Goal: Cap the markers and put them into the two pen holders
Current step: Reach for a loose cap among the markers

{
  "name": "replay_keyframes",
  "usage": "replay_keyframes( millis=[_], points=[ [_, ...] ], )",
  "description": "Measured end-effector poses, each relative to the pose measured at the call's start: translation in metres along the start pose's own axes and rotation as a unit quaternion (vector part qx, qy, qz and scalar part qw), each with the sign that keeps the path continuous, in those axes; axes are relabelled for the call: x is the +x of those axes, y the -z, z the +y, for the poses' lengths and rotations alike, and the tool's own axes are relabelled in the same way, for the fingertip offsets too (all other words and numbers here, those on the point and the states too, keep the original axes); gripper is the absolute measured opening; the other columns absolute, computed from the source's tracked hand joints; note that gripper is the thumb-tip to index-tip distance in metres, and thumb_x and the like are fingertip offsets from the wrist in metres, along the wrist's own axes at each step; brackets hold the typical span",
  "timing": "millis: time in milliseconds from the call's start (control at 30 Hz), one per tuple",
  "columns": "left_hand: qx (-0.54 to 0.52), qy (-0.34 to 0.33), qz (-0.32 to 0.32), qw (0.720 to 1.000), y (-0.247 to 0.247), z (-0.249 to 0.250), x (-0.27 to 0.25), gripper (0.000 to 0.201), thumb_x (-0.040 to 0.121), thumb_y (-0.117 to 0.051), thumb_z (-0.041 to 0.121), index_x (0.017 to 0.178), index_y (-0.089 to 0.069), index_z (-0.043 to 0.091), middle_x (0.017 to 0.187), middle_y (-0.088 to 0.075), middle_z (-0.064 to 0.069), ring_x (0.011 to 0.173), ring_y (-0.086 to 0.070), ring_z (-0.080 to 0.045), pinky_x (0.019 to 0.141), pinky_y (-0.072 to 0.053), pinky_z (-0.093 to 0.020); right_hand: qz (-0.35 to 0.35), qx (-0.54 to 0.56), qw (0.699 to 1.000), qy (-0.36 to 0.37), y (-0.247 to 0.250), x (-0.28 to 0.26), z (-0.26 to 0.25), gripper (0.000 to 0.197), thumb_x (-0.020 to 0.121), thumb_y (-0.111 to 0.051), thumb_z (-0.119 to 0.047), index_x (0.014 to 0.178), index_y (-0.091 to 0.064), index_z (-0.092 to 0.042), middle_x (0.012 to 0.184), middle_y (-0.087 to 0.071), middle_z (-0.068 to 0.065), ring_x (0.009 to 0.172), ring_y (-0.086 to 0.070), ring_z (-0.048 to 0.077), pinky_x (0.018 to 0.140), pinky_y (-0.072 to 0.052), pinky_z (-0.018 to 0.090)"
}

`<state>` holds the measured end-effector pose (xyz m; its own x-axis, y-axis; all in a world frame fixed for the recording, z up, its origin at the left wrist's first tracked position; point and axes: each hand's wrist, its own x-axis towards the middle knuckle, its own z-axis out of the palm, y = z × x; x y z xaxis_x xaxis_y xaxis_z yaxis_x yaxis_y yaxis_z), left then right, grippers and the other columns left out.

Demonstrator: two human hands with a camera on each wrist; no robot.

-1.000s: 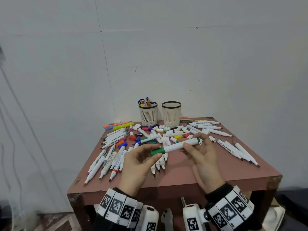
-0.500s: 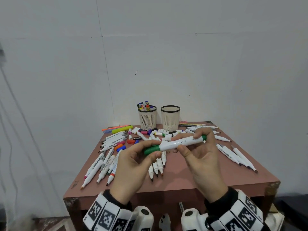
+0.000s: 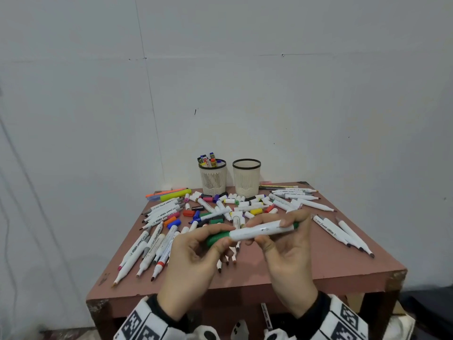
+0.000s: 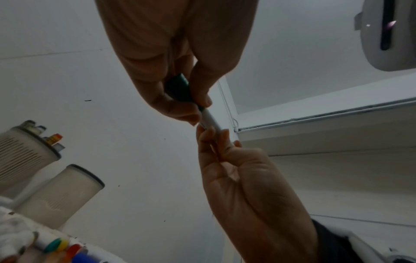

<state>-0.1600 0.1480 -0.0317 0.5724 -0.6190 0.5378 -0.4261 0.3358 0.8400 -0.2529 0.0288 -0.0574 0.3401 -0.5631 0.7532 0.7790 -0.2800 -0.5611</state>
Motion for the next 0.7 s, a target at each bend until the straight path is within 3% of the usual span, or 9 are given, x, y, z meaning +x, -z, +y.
replay_keyframes(
  millis=[167,367,567,700],
  points=[
    [-0.052,0.063,-0.040,0.996,0.005,-0.007,0.003,0.020,0.085,-0.057,-0.010,0.092,-0.070,0.003,0.064,-0.068,-0.012,0.053,-0.060,-0.016,0.050,-0.049,-0.022,-0.011,-0.031,0.999,0.021,-0.001,-0.006,0.005,0.049,0.078,-0.049,0.020,0.091,-0.037,-0.026,0.087,-0.062,0.022,0.077,-0.063,0.031,0.072,-0.053,0.035],
    [-0.067,0.099,-0.072,0.990,0.011,-0.010,0.003,0.017,0.084,-0.056,-0.008,0.095,-0.068,-0.002,0.062,-0.066,-0.014,0.053,-0.060,-0.016,0.049,-0.048,-0.021,-0.054,-0.055,0.997,-0.006,0.004,-0.009,0.005,0.049,0.080,-0.052,0.017,0.092,-0.040,-0.030,0.091,-0.063,0.020,0.086,-0.062,0.033,0.080,-0.051,0.037],
    [0.010,0.085,-0.092,0.992,0.020,-0.006,0.015,0.018,0.084,-0.062,0.001,0.096,-0.070,0.012,0.074,-0.072,-0.010,0.066,-0.067,-0.018,0.062,-0.054,-0.023,-0.129,-0.063,0.986,-0.085,0.007,0.012,-0.008,0.050,0.085,-0.055,0.012,0.087,-0.042,-0.036,0.097,-0.067,0.008,0.096,-0.064,0.023,0.087,-0.050,0.032],
    [0.056,0.059,-0.099,0.992,0.024,0.003,0.032,0.018,0.082,-0.067,0.008,0.097,-0.072,0.016,0.085,-0.074,-0.001,0.078,-0.070,-0.011,0.069,-0.054,-0.019,-0.159,-0.067,0.980,-0.103,0.008,0.040,-0.021,0.041,0.082,-0.061,0.007,0.085,-0.049,-0.032,0.098,-0.066,0.012,0.098,-0.066,0.025,0.085,-0.053,0.032]
  ],
)
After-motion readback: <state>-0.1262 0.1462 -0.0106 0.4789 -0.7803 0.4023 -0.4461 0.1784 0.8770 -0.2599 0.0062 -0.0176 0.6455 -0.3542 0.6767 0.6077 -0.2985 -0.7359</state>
